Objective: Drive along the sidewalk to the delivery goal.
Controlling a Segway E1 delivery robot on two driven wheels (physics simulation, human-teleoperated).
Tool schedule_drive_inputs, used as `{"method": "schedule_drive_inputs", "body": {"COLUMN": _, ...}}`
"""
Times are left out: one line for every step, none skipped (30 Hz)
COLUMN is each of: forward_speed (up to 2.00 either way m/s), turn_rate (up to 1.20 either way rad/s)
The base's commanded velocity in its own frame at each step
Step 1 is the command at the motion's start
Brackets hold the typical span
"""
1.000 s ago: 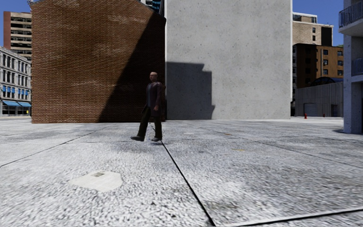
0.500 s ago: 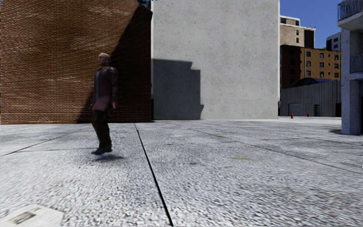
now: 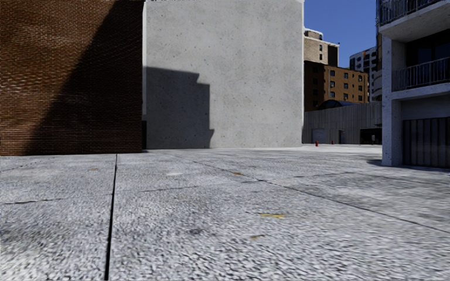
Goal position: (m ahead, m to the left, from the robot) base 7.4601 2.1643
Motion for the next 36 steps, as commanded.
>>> {"method": "schedule_drive_inputs", "body": {"forward_speed": 1.92, "turn_rate": -0.25}}
{"method": "schedule_drive_inputs", "body": {"forward_speed": 1.93, "turn_rate": -0.25}}
{"method": "schedule_drive_inputs", "body": {"forward_speed": 1.93, "turn_rate": -0.25}}
{"method": "schedule_drive_inputs", "body": {"forward_speed": 1.93, "turn_rate": -0.25}}
{"method": "schedule_drive_inputs", "body": {"forward_speed": 1.93, "turn_rate": -0.25}}
{"method": "schedule_drive_inputs", "body": {"forward_speed": 1.93, "turn_rate": -0.25}}
{"method": "schedule_drive_inputs", "body": {"forward_speed": 1.93, "turn_rate": -0.15}}
{"method": "schedule_drive_inputs", "body": {"forward_speed": 1.93, "turn_rate": -0.15}}
{"method": "schedule_drive_inputs", "body": {"forward_speed": 1.93, "turn_rate": 0.0}}
{"method": "schedule_drive_inputs", "body": {"forward_speed": 1.94, "turn_rate": 0.0}}
{"method": "schedule_drive_inputs", "body": {"forward_speed": 1.94, "turn_rate": 0.0}}
{"method": "schedule_drive_inputs", "body": {"forward_speed": 1.94, "turn_rate": 0.0}}
{"method": "schedule_drive_inputs", "body": {"forward_speed": 1.94, "turn_rate": 0.0}}
{"method": "schedule_drive_inputs", "body": {"forward_speed": 1.94, "turn_rate": 0.0}}
{"method": "schedule_drive_inputs", "body": {"forward_speed": 1.94, "turn_rate": 0.0}}
{"method": "schedule_drive_inputs", "body": {"forward_speed": 1.94, "turn_rate": 0.0}}
{"method": "schedule_drive_inputs", "body": {"forward_speed": 1.94, "turn_rate": 0.0}}
{"method": "schedule_drive_inputs", "body": {"forward_speed": 1.94, "turn_rate": 0.0}}
{"method": "schedule_drive_inputs", "body": {"forward_speed": 1.94, "turn_rate": 0.0}}
{"method": "schedule_drive_inputs", "body": {"forward_speed": 1.94, "turn_rate": 0.0}}
{"method": "schedule_drive_inputs", "body": {"forward_speed": 1.94, "turn_rate": 0.0}}
{"method": "schedule_drive_inputs", "body": {"forward_speed": 1.93, "turn_rate": 0.0}}
{"method": "schedule_drive_inputs", "body": {"forward_speed": 1.93, "turn_rate": 0.0}}
{"method": "schedule_drive_inputs", "body": {"forward_speed": 1.93, "turn_rate": 0.05}}
{"method": "schedule_drive_inputs", "body": {"forward_speed": 1.93, "turn_rate": 0.05}}
{"method": "schedule_drive_inputs", "body": {"forward_speed": 1.93, "turn_rate": 0.17}}
{"method": "schedule_drive_inputs", "body": {"forward_speed": 1.92, "turn_rate": 0.25}}
{"method": "schedule_drive_inputs", "body": {"forward_speed": 1.92, "turn_rate": 0.27}}
{"method": "schedule_drive_inputs", "body": {"forward_speed": 1.92, "turn_rate": 0.28}}
{"method": "schedule_drive_inputs", "body": {"forward_speed": 1.92, "turn_rate": 0.28}}
{"method": "schedule_drive_inputs", "body": {"forward_speed": 1.91, "turn_rate": 0.28}}
{"method": "schedule_drive_inputs", "body": {"forward_speed": 1.91, "turn_rate": 0.28}}
{"method": "schedule_drive_inputs", "body": {"forward_speed": 1.9, "turn_rate": 0.28}}
{"method": "schedule_drive_inputs", "body": {"forward_speed": 1.9, "turn_rate": 0.28}}
{"method": "schedule_drive_inputs", "body": {"forward_speed": 1.9, "turn_rate": 0.28}}
{"method": "schedule_drive_inputs", "body": {"forward_speed": 1.9, "turn_rate": 0.28}}
